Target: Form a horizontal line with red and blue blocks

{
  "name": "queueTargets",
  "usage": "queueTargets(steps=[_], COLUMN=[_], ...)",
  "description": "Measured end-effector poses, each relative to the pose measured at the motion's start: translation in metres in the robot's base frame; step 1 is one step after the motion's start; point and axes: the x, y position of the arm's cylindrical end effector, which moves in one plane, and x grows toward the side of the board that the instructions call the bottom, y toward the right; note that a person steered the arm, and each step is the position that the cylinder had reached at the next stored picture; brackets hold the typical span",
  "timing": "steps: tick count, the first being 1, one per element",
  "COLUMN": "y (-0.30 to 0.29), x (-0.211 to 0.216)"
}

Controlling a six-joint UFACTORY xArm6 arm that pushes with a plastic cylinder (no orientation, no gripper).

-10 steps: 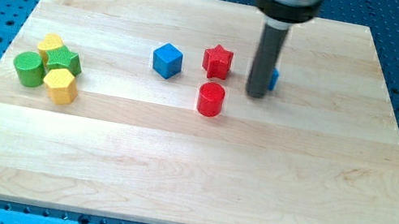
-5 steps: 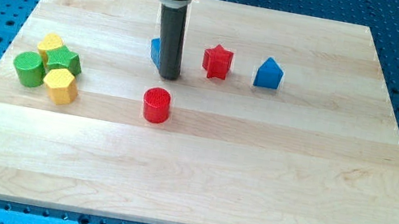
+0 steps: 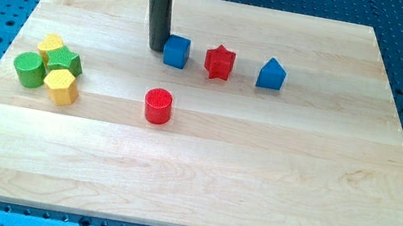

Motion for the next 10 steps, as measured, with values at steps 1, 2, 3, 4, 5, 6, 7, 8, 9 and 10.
queueTargets(steps=[1,2,3,4,5,6,7,8,9,10], y=[-0.069,-0.076,-0.014,0.054,0.127,0.132,0.137,0.211,0.242,0.240], x=[0.052,0.107,0.140,0.142,0.110,0.101,0.089,0.088,0.081,0.058])
